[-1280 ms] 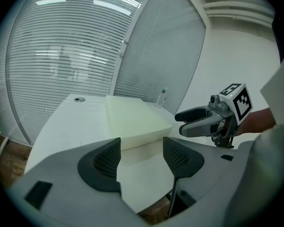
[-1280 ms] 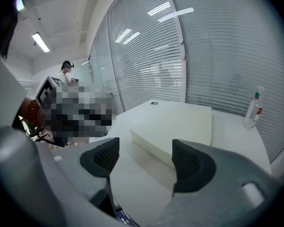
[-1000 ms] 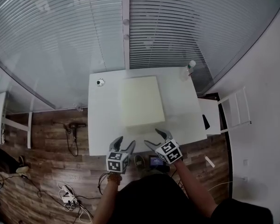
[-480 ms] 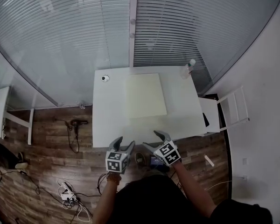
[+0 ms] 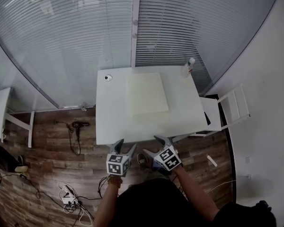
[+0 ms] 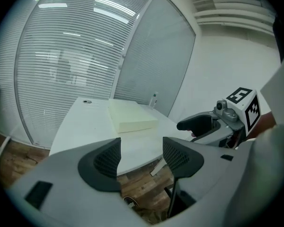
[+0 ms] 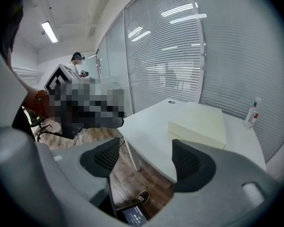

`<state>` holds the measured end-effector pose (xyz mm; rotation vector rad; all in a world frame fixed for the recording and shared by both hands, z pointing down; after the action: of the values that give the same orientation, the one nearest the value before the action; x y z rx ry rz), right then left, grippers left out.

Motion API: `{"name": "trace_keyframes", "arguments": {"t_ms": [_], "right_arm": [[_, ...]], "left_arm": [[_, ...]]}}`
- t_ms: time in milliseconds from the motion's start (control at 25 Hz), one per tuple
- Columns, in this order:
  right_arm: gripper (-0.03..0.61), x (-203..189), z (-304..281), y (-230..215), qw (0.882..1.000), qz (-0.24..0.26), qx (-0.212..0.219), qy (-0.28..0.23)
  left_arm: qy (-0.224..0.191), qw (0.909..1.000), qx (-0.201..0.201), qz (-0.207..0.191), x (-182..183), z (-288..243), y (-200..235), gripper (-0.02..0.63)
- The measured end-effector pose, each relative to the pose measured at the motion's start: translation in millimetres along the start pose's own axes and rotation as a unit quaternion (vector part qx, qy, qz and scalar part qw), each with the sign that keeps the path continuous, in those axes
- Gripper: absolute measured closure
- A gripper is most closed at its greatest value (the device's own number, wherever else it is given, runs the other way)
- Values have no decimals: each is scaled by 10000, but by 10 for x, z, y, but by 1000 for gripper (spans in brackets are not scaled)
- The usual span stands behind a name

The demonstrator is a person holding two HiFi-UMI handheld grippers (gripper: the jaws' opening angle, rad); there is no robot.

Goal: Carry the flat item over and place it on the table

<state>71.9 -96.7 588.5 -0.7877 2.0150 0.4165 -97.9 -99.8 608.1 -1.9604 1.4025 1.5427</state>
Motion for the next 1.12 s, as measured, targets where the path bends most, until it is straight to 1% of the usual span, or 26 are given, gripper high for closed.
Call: {"name": "trace_keyframes", "arguments": {"t_ms": [80, 280, 400, 440, 520, 640, 720, 800, 920, 960, 1040, 1120], "right_arm": [[235, -22, 20, 86, 9999, 149, -7, 44], [236, 14, 99, 312, 10000, -14, -1, 7], [236, 41, 157, 457, 9997, 211, -77, 19], [238, 73, 185, 520, 9994, 342, -100, 8], [309, 122, 267, 643, 9983, 562, -178, -36], [321, 93, 380, 789, 9984, 462, -276, -183], [332, 90, 454, 879, 9970, 590, -413, -274], [399, 100, 503, 990, 9949, 777, -540, -361], [407, 40, 553, 1181, 9956, 559, -599, -460], [419, 25, 570, 1223, 9955, 486, -640, -493], [476, 14, 591, 1283, 9949, 389, -731, -572], [507, 3, 619, 1353, 9940, 345, -816, -640]], "left_arm": [[-63, 10000, -22, -74, -4, 45, -26, 341], [-114, 9995, -198, -207, -86, 166, -123, 342], [-170, 9994, -197, -248, -130, 285, -164, 352], [-180, 9994, -155, -250, -147, 333, -163, 372], [-244, 9994, -57, -248, -175, 445, -171, 402], [-398, 9990, 8, -225, -187, 591, -226, 430], [-439, 9987, -17, -269, -193, 674, -292, 450], [-404, 9984, -77, -384, -232, 769, -356, 456], [-410, 9978, -75, -522, -316, 961, -450, 457], [-456, 9976, -52, -525, -335, 1019, -473, 460], [-595, 9971, 46, -463, -341, 1128, -494, 471], [-736, 9961, 148, -466, -314, 1242, -521, 490]]}}
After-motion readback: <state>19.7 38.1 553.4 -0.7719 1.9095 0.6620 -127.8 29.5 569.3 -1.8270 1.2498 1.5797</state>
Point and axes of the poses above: the fingertips, and each gripper's own axes: z backward along the fingers, y to its left, x out of its top, the point moved 7 cm from there along z, backward along the fingers, and after that the axes turned 7 degrees about -y, right-handed, at the moved point
